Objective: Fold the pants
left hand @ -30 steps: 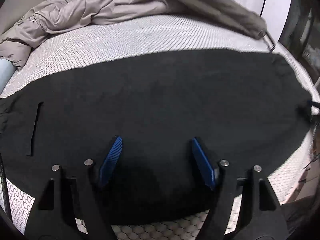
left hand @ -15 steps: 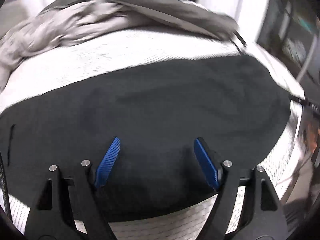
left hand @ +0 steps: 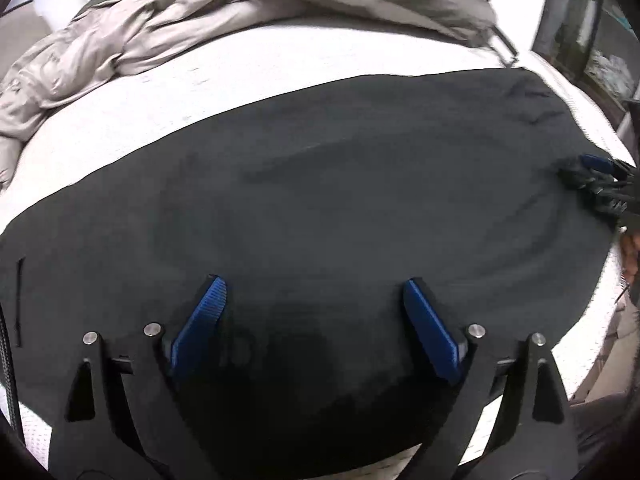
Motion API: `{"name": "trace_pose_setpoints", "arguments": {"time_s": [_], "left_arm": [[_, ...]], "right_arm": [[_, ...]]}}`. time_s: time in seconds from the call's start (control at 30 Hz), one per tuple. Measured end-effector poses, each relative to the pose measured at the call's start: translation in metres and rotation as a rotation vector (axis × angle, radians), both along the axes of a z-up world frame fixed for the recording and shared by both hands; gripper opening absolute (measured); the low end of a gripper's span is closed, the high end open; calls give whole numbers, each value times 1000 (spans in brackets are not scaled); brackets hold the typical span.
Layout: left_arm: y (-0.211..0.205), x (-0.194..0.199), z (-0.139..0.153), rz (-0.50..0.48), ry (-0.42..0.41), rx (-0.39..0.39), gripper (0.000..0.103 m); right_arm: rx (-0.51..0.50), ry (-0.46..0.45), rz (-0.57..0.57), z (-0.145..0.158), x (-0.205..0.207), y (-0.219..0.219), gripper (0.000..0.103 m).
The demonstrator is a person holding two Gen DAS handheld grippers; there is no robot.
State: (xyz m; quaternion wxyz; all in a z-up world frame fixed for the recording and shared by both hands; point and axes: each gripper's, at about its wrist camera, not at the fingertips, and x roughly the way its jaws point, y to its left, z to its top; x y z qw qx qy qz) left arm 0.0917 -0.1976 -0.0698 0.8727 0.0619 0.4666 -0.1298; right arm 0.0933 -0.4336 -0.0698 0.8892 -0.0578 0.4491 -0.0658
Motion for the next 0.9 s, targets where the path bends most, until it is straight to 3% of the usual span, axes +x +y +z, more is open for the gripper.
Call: {"name": "trace_pose_setpoints", "arguments": {"time_s": [0.03, 0.17, 0.27, 0.37, 0.53, 0.7, 0.83, 0.9], "left_arm": [[6, 0, 0, 12, 5, 2, 90], [18, 0, 4, 20, 17, -8, 89], [14, 5, 14, -2, -23, -15, 87], [1, 17, 21, 6, -52, -42, 87], [-25, 45, 8, -37, 1, 42, 87], [-11, 67, -1, 59, 53, -23, 88], [-4, 69, -6, 24, 51, 2, 92], [2, 66, -8, 20, 48, 14, 95]], "right_arm": [[40, -2, -24, -2, 0, -8, 95], [-114, 7, -18, 4, -1, 14, 97], [-25, -24, 36, 14, -10, 29, 97], [-37, -23, 45, 16, -2, 44, 97], [-40, 39, 137, 5, 19, 96, 97], [-26, 60, 213, 3, 40, 135, 97], [-106, 86, 191, -9, 52, 130, 98], [-161, 72, 110, -8, 53, 111, 99]]}}
